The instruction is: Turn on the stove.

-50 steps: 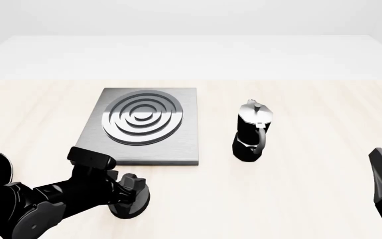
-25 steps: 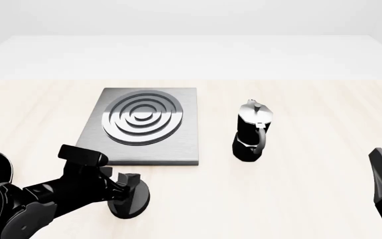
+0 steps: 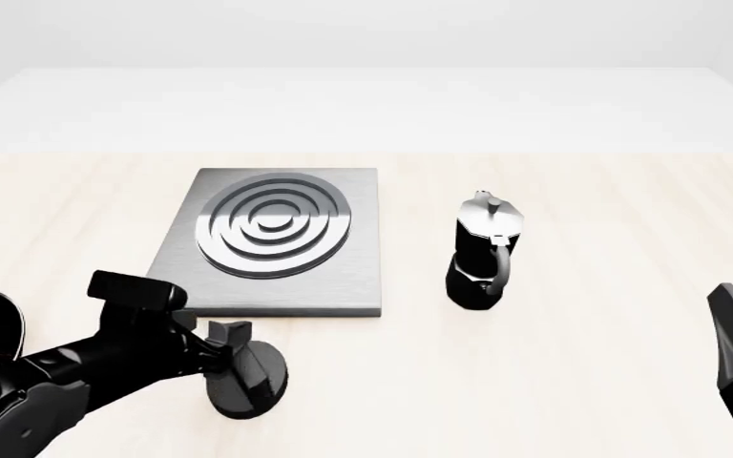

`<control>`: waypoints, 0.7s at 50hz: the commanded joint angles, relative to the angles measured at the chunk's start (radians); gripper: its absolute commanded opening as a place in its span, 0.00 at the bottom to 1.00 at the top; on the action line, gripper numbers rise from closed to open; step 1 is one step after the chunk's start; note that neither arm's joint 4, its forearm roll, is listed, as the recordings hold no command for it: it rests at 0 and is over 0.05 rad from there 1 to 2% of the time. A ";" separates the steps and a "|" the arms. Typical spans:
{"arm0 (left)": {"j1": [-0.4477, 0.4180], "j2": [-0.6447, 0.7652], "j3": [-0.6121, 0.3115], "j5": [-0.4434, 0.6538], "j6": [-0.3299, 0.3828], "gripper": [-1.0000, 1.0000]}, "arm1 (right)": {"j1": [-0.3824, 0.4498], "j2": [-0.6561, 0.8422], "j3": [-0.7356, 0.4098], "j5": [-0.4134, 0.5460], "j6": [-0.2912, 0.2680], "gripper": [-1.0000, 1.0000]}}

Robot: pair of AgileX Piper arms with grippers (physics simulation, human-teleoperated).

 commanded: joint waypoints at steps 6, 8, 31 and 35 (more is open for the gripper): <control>0.078 -0.033 0.038 0.028 0.076 1.00 | 0.000 0.000 0.000 0.000 0.000 1.00; 0.080 -0.035 0.040 0.027 0.076 1.00 | 0.000 0.000 0.000 0.000 0.000 1.00; 0.106 -0.278 0.033 0.231 0.081 1.00 | 0.000 0.000 0.000 0.000 0.000 1.00; 0.137 -0.392 0.023 0.328 0.081 1.00 | 0.000 0.000 0.000 0.000 0.000 1.00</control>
